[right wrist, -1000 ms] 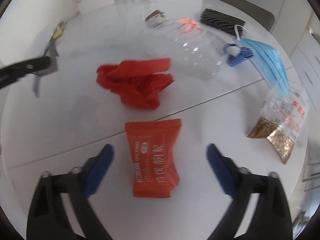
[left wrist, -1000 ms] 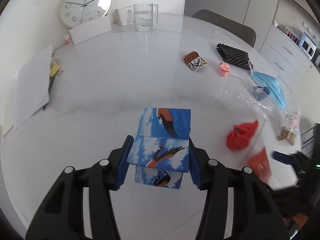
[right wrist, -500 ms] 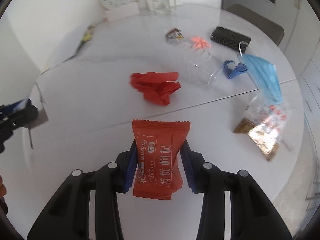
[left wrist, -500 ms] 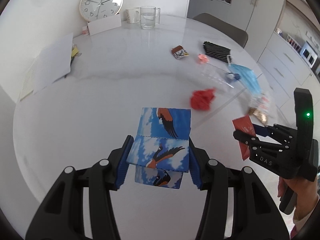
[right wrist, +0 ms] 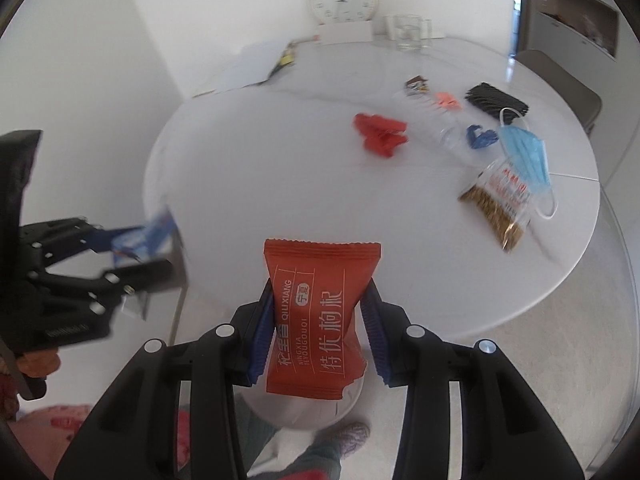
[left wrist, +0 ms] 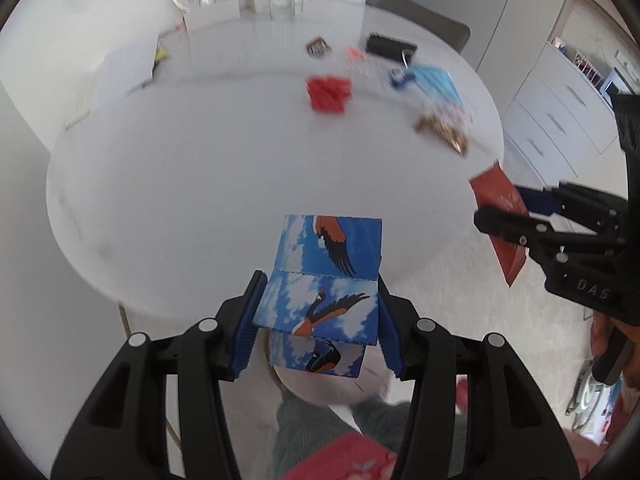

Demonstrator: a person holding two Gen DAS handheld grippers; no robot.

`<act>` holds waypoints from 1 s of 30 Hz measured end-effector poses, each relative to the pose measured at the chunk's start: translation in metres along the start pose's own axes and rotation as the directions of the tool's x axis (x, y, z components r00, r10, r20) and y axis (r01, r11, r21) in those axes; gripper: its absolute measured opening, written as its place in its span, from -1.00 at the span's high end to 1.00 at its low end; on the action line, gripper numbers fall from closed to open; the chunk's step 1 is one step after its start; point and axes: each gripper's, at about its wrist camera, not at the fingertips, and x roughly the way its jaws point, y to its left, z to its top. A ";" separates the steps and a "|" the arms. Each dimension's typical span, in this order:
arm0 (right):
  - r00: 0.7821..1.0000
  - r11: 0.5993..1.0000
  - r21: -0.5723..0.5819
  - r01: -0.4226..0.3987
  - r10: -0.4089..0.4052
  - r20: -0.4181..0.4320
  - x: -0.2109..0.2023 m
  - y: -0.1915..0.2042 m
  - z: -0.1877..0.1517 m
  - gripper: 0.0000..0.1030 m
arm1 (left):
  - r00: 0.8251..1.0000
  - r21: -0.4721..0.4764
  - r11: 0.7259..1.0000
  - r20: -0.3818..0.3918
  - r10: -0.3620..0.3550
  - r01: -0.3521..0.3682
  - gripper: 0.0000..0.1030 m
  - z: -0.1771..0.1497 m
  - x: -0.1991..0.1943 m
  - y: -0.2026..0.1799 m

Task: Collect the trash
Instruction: 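Carry the box to the bin while the right tool grasps the red snack packet, then drop the box and red packet into the pink wastebasket with both tools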

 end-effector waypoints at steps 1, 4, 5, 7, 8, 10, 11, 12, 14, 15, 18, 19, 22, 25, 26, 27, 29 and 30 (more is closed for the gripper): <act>1.000 1.000 -0.008 -0.011 0.011 -0.005 -0.002 0.002 -0.006 0.19 | 1.000 -0.008 1.000 -0.012 -0.003 0.003 0.03 -0.010 0.001 -0.005; 0.999 0.999 -0.029 -0.045 0.045 -0.027 -0.006 0.006 -0.026 0.19 | 0.999 -0.019 1.000 -0.044 -0.011 0.010 0.03 -0.036 0.005 -0.019; 0.998 0.998 -0.028 -0.056 0.055 -0.031 -0.006 0.005 -0.029 0.19 | 0.998 -0.019 1.000 -0.055 -0.007 0.006 0.03 -0.042 0.007 -0.024; 0.996 0.997 -0.030 -0.077 0.076 -0.043 -0.007 0.005 -0.039 0.19 | 0.997 -0.020 1.000 -0.080 -0.003 0.001 0.03 -0.055 0.014 -0.032; 0.996 0.996 -0.033 -0.082 0.080 -0.048 -0.008 0.006 -0.042 0.19 | 0.996 -0.025 1.000 -0.088 0.002 -0.004 0.03 -0.059 0.017 -0.033; 0.994 0.994 -0.054 -0.092 0.089 -0.061 -0.009 0.007 -0.048 0.19 | 0.994 -0.048 0.999 -0.105 -0.004 -0.001 0.03 -0.069 0.023 -0.037; 0.994 0.993 -0.067 -0.095 0.090 -0.068 -0.010 0.009 -0.051 0.19 | 0.994 -0.064 0.998 -0.110 -0.004 -0.003 0.03 -0.074 0.025 -0.038; 0.993 0.992 -0.076 -0.096 0.091 -0.071 -0.010 0.010 -0.053 0.19 | 0.994 -0.073 0.997 -0.112 -0.007 -0.002 0.03 -0.076 0.026 -0.038; 0.993 0.991 -0.089 -0.101 0.095 -0.076 -0.012 0.013 -0.058 0.19 | 0.993 -0.095 0.995 -0.120 -0.018 0.006 0.02 -0.082 0.030 -0.041; 0.992 0.990 -0.091 -0.104 0.097 -0.080 -0.013 0.014 -0.061 0.19 | 0.992 -0.103 0.995 -0.127 -0.022 0.009 -0.01 -0.083 0.032 -0.041; 0.991 0.989 -0.095 -0.110 0.101 -0.086 -0.015 0.016 -0.068 0.18 | 0.992 -0.117 0.993 -0.122 -0.013 -0.002 -0.41 -0.087 0.030 -0.044; 0.991 0.989 -0.100 -0.112 0.103 -0.090 -0.015 0.018 -0.070 0.18 | 0.994 -0.117 0.993 -0.112 -0.001 -0.012 -0.51 -0.088 0.028 -0.045; 0.990 0.987 -0.108 -0.118 0.108 -0.095 -0.016 0.020 -0.073 0.18 | 0.995 -0.123 0.992 -0.092 0.029 -0.040 -0.69 -0.087 0.020 -0.042; 0.988 0.985 -0.114 -0.130 0.118 -0.100 -0.016 0.023 -0.073 0.18 | 0.994 -0.156 0.984 -0.078 0.072 -0.083 -0.76 -0.080 0.011 -0.032; 0.988 0.984 -0.118 -0.132 0.121 -0.098 -0.016 0.025 -0.073 0.17 | 0.994 -0.175 0.980 -0.064 0.087 -0.097 -0.77 -0.078 0.005 -0.026; 0.987 0.983 -0.121 -0.136 0.125 -0.097 -0.016 0.026 -0.072 0.17 | 0.994 -0.189 0.976 -0.056 0.099 -0.108 -0.78 -0.076 0.002 -0.021; 0.987 0.981 -0.127 -0.145 0.133 -0.095 -0.016 0.029 -0.071 0.16 | 0.992 -0.222 0.966 -0.039 0.124 -0.129 -0.84 -0.072 -0.007 -0.010; 0.986 0.980 -0.130 -0.149 0.138 -0.095 -0.015 0.031 -0.070 0.16 | 0.990 -0.242 0.960 -0.025 0.138 -0.140 -0.84 -0.070 -0.012 -0.002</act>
